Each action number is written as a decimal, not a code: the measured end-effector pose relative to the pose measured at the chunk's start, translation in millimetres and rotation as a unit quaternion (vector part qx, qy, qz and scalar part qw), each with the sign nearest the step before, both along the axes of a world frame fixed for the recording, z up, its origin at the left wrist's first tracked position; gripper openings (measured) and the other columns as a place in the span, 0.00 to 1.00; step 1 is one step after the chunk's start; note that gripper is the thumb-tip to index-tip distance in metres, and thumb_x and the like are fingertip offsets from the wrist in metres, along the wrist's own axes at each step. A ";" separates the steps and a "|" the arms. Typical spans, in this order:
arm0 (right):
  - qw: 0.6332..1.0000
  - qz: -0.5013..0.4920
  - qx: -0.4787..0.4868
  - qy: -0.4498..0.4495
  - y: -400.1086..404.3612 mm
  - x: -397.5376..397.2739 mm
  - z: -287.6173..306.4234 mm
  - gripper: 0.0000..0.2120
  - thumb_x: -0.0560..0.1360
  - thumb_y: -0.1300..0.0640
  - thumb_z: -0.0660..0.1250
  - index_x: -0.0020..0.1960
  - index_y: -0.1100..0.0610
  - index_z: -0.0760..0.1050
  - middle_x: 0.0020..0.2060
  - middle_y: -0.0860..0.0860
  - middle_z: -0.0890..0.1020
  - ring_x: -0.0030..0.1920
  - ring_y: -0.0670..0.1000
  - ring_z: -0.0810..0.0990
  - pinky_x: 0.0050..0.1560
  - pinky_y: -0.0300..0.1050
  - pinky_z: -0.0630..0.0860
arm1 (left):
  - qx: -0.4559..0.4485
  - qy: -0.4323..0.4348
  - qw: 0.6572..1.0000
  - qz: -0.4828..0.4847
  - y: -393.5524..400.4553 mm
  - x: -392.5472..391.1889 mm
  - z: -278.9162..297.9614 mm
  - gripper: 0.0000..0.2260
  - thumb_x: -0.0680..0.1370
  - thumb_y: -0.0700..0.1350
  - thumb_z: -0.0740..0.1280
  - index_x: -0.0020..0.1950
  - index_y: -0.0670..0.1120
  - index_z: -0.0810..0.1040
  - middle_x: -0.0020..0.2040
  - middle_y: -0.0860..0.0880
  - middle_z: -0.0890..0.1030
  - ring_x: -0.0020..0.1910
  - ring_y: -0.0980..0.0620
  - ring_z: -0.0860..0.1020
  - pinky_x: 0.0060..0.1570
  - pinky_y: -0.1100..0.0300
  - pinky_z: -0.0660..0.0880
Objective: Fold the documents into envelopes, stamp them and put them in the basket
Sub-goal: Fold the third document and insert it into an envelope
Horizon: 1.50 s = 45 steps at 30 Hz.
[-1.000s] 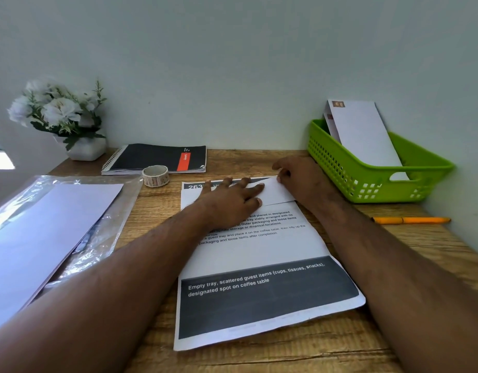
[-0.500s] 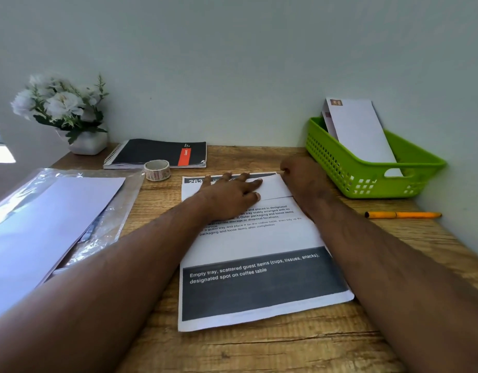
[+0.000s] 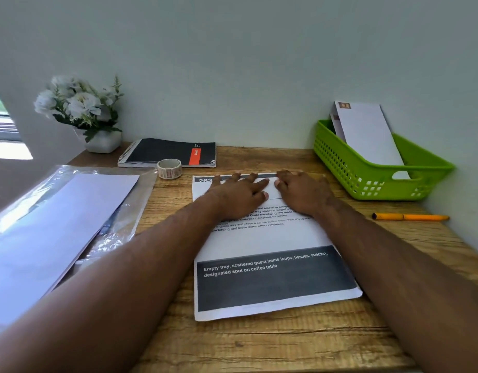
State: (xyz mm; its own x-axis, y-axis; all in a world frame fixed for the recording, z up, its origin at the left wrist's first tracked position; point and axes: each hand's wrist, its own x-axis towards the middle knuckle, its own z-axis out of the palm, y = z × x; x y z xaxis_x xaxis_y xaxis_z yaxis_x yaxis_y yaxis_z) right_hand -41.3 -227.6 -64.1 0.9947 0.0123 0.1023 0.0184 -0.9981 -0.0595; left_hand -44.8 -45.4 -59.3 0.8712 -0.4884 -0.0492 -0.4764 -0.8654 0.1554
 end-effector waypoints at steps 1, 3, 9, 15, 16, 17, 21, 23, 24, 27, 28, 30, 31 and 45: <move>1.000 -0.001 -0.005 0.012 1.2 -1.5 1.7 0.24 0.81 0.42 0.45 0.75 0.46 0.59 0.74 0.47 0.65 0.74 0.54 0.61 0.70 0.67 0.53 | 0.000 0.000 1.000 0.003 0.5 0.4 0.6 0.25 0.82 0.61 0.45 0.78 0.59 0.50 0.80 0.54 0.49 0.78 0.46 0.47 0.72 0.34 0.42; 0.999 0.007 0.002 0.036 3.5 -4.1 2.9 0.25 0.81 0.42 0.45 0.76 0.47 0.56 0.76 0.46 0.61 0.76 0.55 0.58 0.71 0.67 0.53 | 0.006 -0.018 1.000 0.020 2.1 -1.3 2.4 0.26 0.81 0.63 0.47 0.78 0.57 0.57 0.79 0.54 0.56 0.78 0.47 0.53 0.71 0.33 0.42; 0.998 0.049 0.012 -0.038 11.0 -14.1 18.2 0.24 0.82 0.45 0.49 0.75 0.52 0.59 0.75 0.54 0.63 0.73 0.59 0.62 0.70 0.63 0.60 | -0.092 -0.136 0.985 0.058 22.2 -29.8 32.7 0.15 0.78 0.55 0.62 0.62 0.54 0.78 0.61 0.50 0.80 0.61 0.47 0.77 0.67 0.46 0.66; 0.983 0.133 -0.076 -0.105 86.2 -33.2 45.3 0.23 0.82 0.51 0.49 0.75 0.54 0.59 0.76 0.50 0.61 0.75 0.57 0.58 0.71 0.62 0.57 | -0.153 -0.119 0.965 0.175 91.8 -54.8 68.0 0.14 0.75 0.50 0.67 0.60 0.49 0.80 0.57 0.49 0.82 0.54 0.49 0.79 0.54 0.53 0.76; 0.980 0.158 -0.066 -0.106 103.0 -37.4 47.2 0.21 0.82 0.52 0.50 0.72 0.55 0.65 0.72 0.53 0.68 0.72 0.58 0.65 0.68 0.59 0.63 | -0.144 -0.115 0.963 0.195 108.6 -62.9 70.0 0.14 0.75 0.50 0.68 0.60 0.49 0.80 0.57 0.50 0.81 0.53 0.50 0.79 0.52 0.55 0.76; 0.975 0.189 -0.053 -0.104 118.4 -41.2 47.0 0.19 0.82 0.52 0.51 0.68 0.56 0.70 0.67 0.54 0.74 0.67 0.58 0.71 0.64 0.56 0.69 | -0.132 -0.111 0.962 0.212 124.4 -69.4 70.2 0.15 0.75 0.52 0.69 0.60 0.48 0.80 0.57 0.50 0.81 0.52 0.50 0.79 0.49 0.56 0.75; 0.955 0.293 0.030 -0.025 184.3 -58.2 37.0 0.20 0.82 0.48 0.51 0.66 0.55 0.72 0.66 0.56 0.75 0.64 0.56 0.73 0.62 0.54 0.72 | -0.013 -0.089 0.953 0.289 179.8 -90.0 62.8 0.24 0.72 0.59 0.71 0.63 0.47 0.79 0.60 0.47 0.80 0.56 0.48 0.78 0.55 0.55 0.75; 0.941 0.340 0.007 -0.006 215.7 -67.7 30.4 0.20 0.82 0.49 0.51 0.71 0.55 0.67 0.72 0.53 0.69 0.69 0.55 0.69 0.66 0.54 0.69 | 0.042 -0.049 0.947 0.316 199.0 -97.3 54.3 0.27 0.71 0.61 0.71 0.63 0.46 0.78 0.61 0.46 0.80 0.58 0.47 0.77 0.57 0.55 0.74; 0.934 0.356 -0.005 -0.004 228.1 -71.4 27.6 0.20 0.82 0.50 0.52 0.72 0.55 0.66 0.72 0.52 0.68 0.70 0.55 0.68 0.66 0.54 0.68 | 0.046 -0.028 0.944 0.325 206.5 -99.4 49.3 0.27 0.71 0.62 0.71 0.62 0.46 0.79 0.58 0.46 0.80 0.56 0.47 0.78 0.54 0.56 0.75; 0.934 0.355 0.022 0.024 247.7 -75.2 18.6 0.21 0.82 0.49 0.52 0.72 0.54 0.66 0.72 0.52 0.69 0.69 0.55 0.68 0.66 0.56 0.68 | 0.008 -0.028 0.942 0.334 218.1 -102.4 38.2 0.25 0.69 0.64 0.71 0.53 0.45 0.82 0.49 0.47 0.83 0.46 0.48 0.79 0.45 0.57 0.76; 0.934 0.353 0.033 0.032 249.7 -75.5 15.1 0.21 0.82 0.49 0.52 0.72 0.54 0.66 0.71 0.53 0.69 0.69 0.54 0.69 0.66 0.56 0.68 | 0.000 -0.044 0.942 0.332 219.9 -103.1 36.3 0.24 0.69 0.65 0.71 0.49 0.45 0.82 0.46 0.47 0.83 0.44 0.48 0.79 0.42 0.56 0.75; 0.933 0.355 0.062 0.029 247.5 -77.1 8.9 0.21 0.83 0.49 0.51 0.72 0.56 0.65 0.72 0.53 0.68 0.70 0.54 0.67 0.68 0.54 0.66 | -0.001 -0.070 0.940 0.334 220.1 -104.5 34.6 0.22 0.69 0.65 0.71 0.36 0.45 0.77 0.37 0.47 0.79 0.35 0.50 0.74 0.32 0.58 0.69; 0.930 0.353 0.098 0.024 245.2 -78.3 7.4 0.22 0.83 0.50 0.51 0.74 0.56 0.64 0.74 0.52 0.66 0.72 0.52 0.65 0.71 0.51 0.63 | -0.001 -0.080 0.939 0.335 219.5 -105.2 34.4 0.22 0.69 0.63 0.71 0.33 0.45 0.73 0.34 0.47 0.77 0.32 0.50 0.72 0.30 0.59 0.66; 0.776 0.227 0.588 0.028 206.2 -84.7 59.7 0.17 0.81 0.54 0.59 0.69 0.56 0.72 0.68 0.48 0.73 0.64 0.45 0.73 0.53 0.33 0.70 | -0.068 -0.294 0.868 0.394 197.6 -130.2 133.1 0.09 0.74 0.44 0.63 0.50 0.42 0.79 0.50 0.36 0.79 0.50 0.34 0.78 0.45 0.52 0.73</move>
State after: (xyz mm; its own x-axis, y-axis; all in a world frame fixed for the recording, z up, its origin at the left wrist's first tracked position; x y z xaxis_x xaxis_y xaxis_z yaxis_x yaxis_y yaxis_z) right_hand -126.0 -21.4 -4.3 0.9184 0.2939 0.2650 0.3168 -0.1448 -0.9374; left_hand -175.0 152.2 73.8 0.7922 0.3041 0.5290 0.2230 -0.9513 0.2129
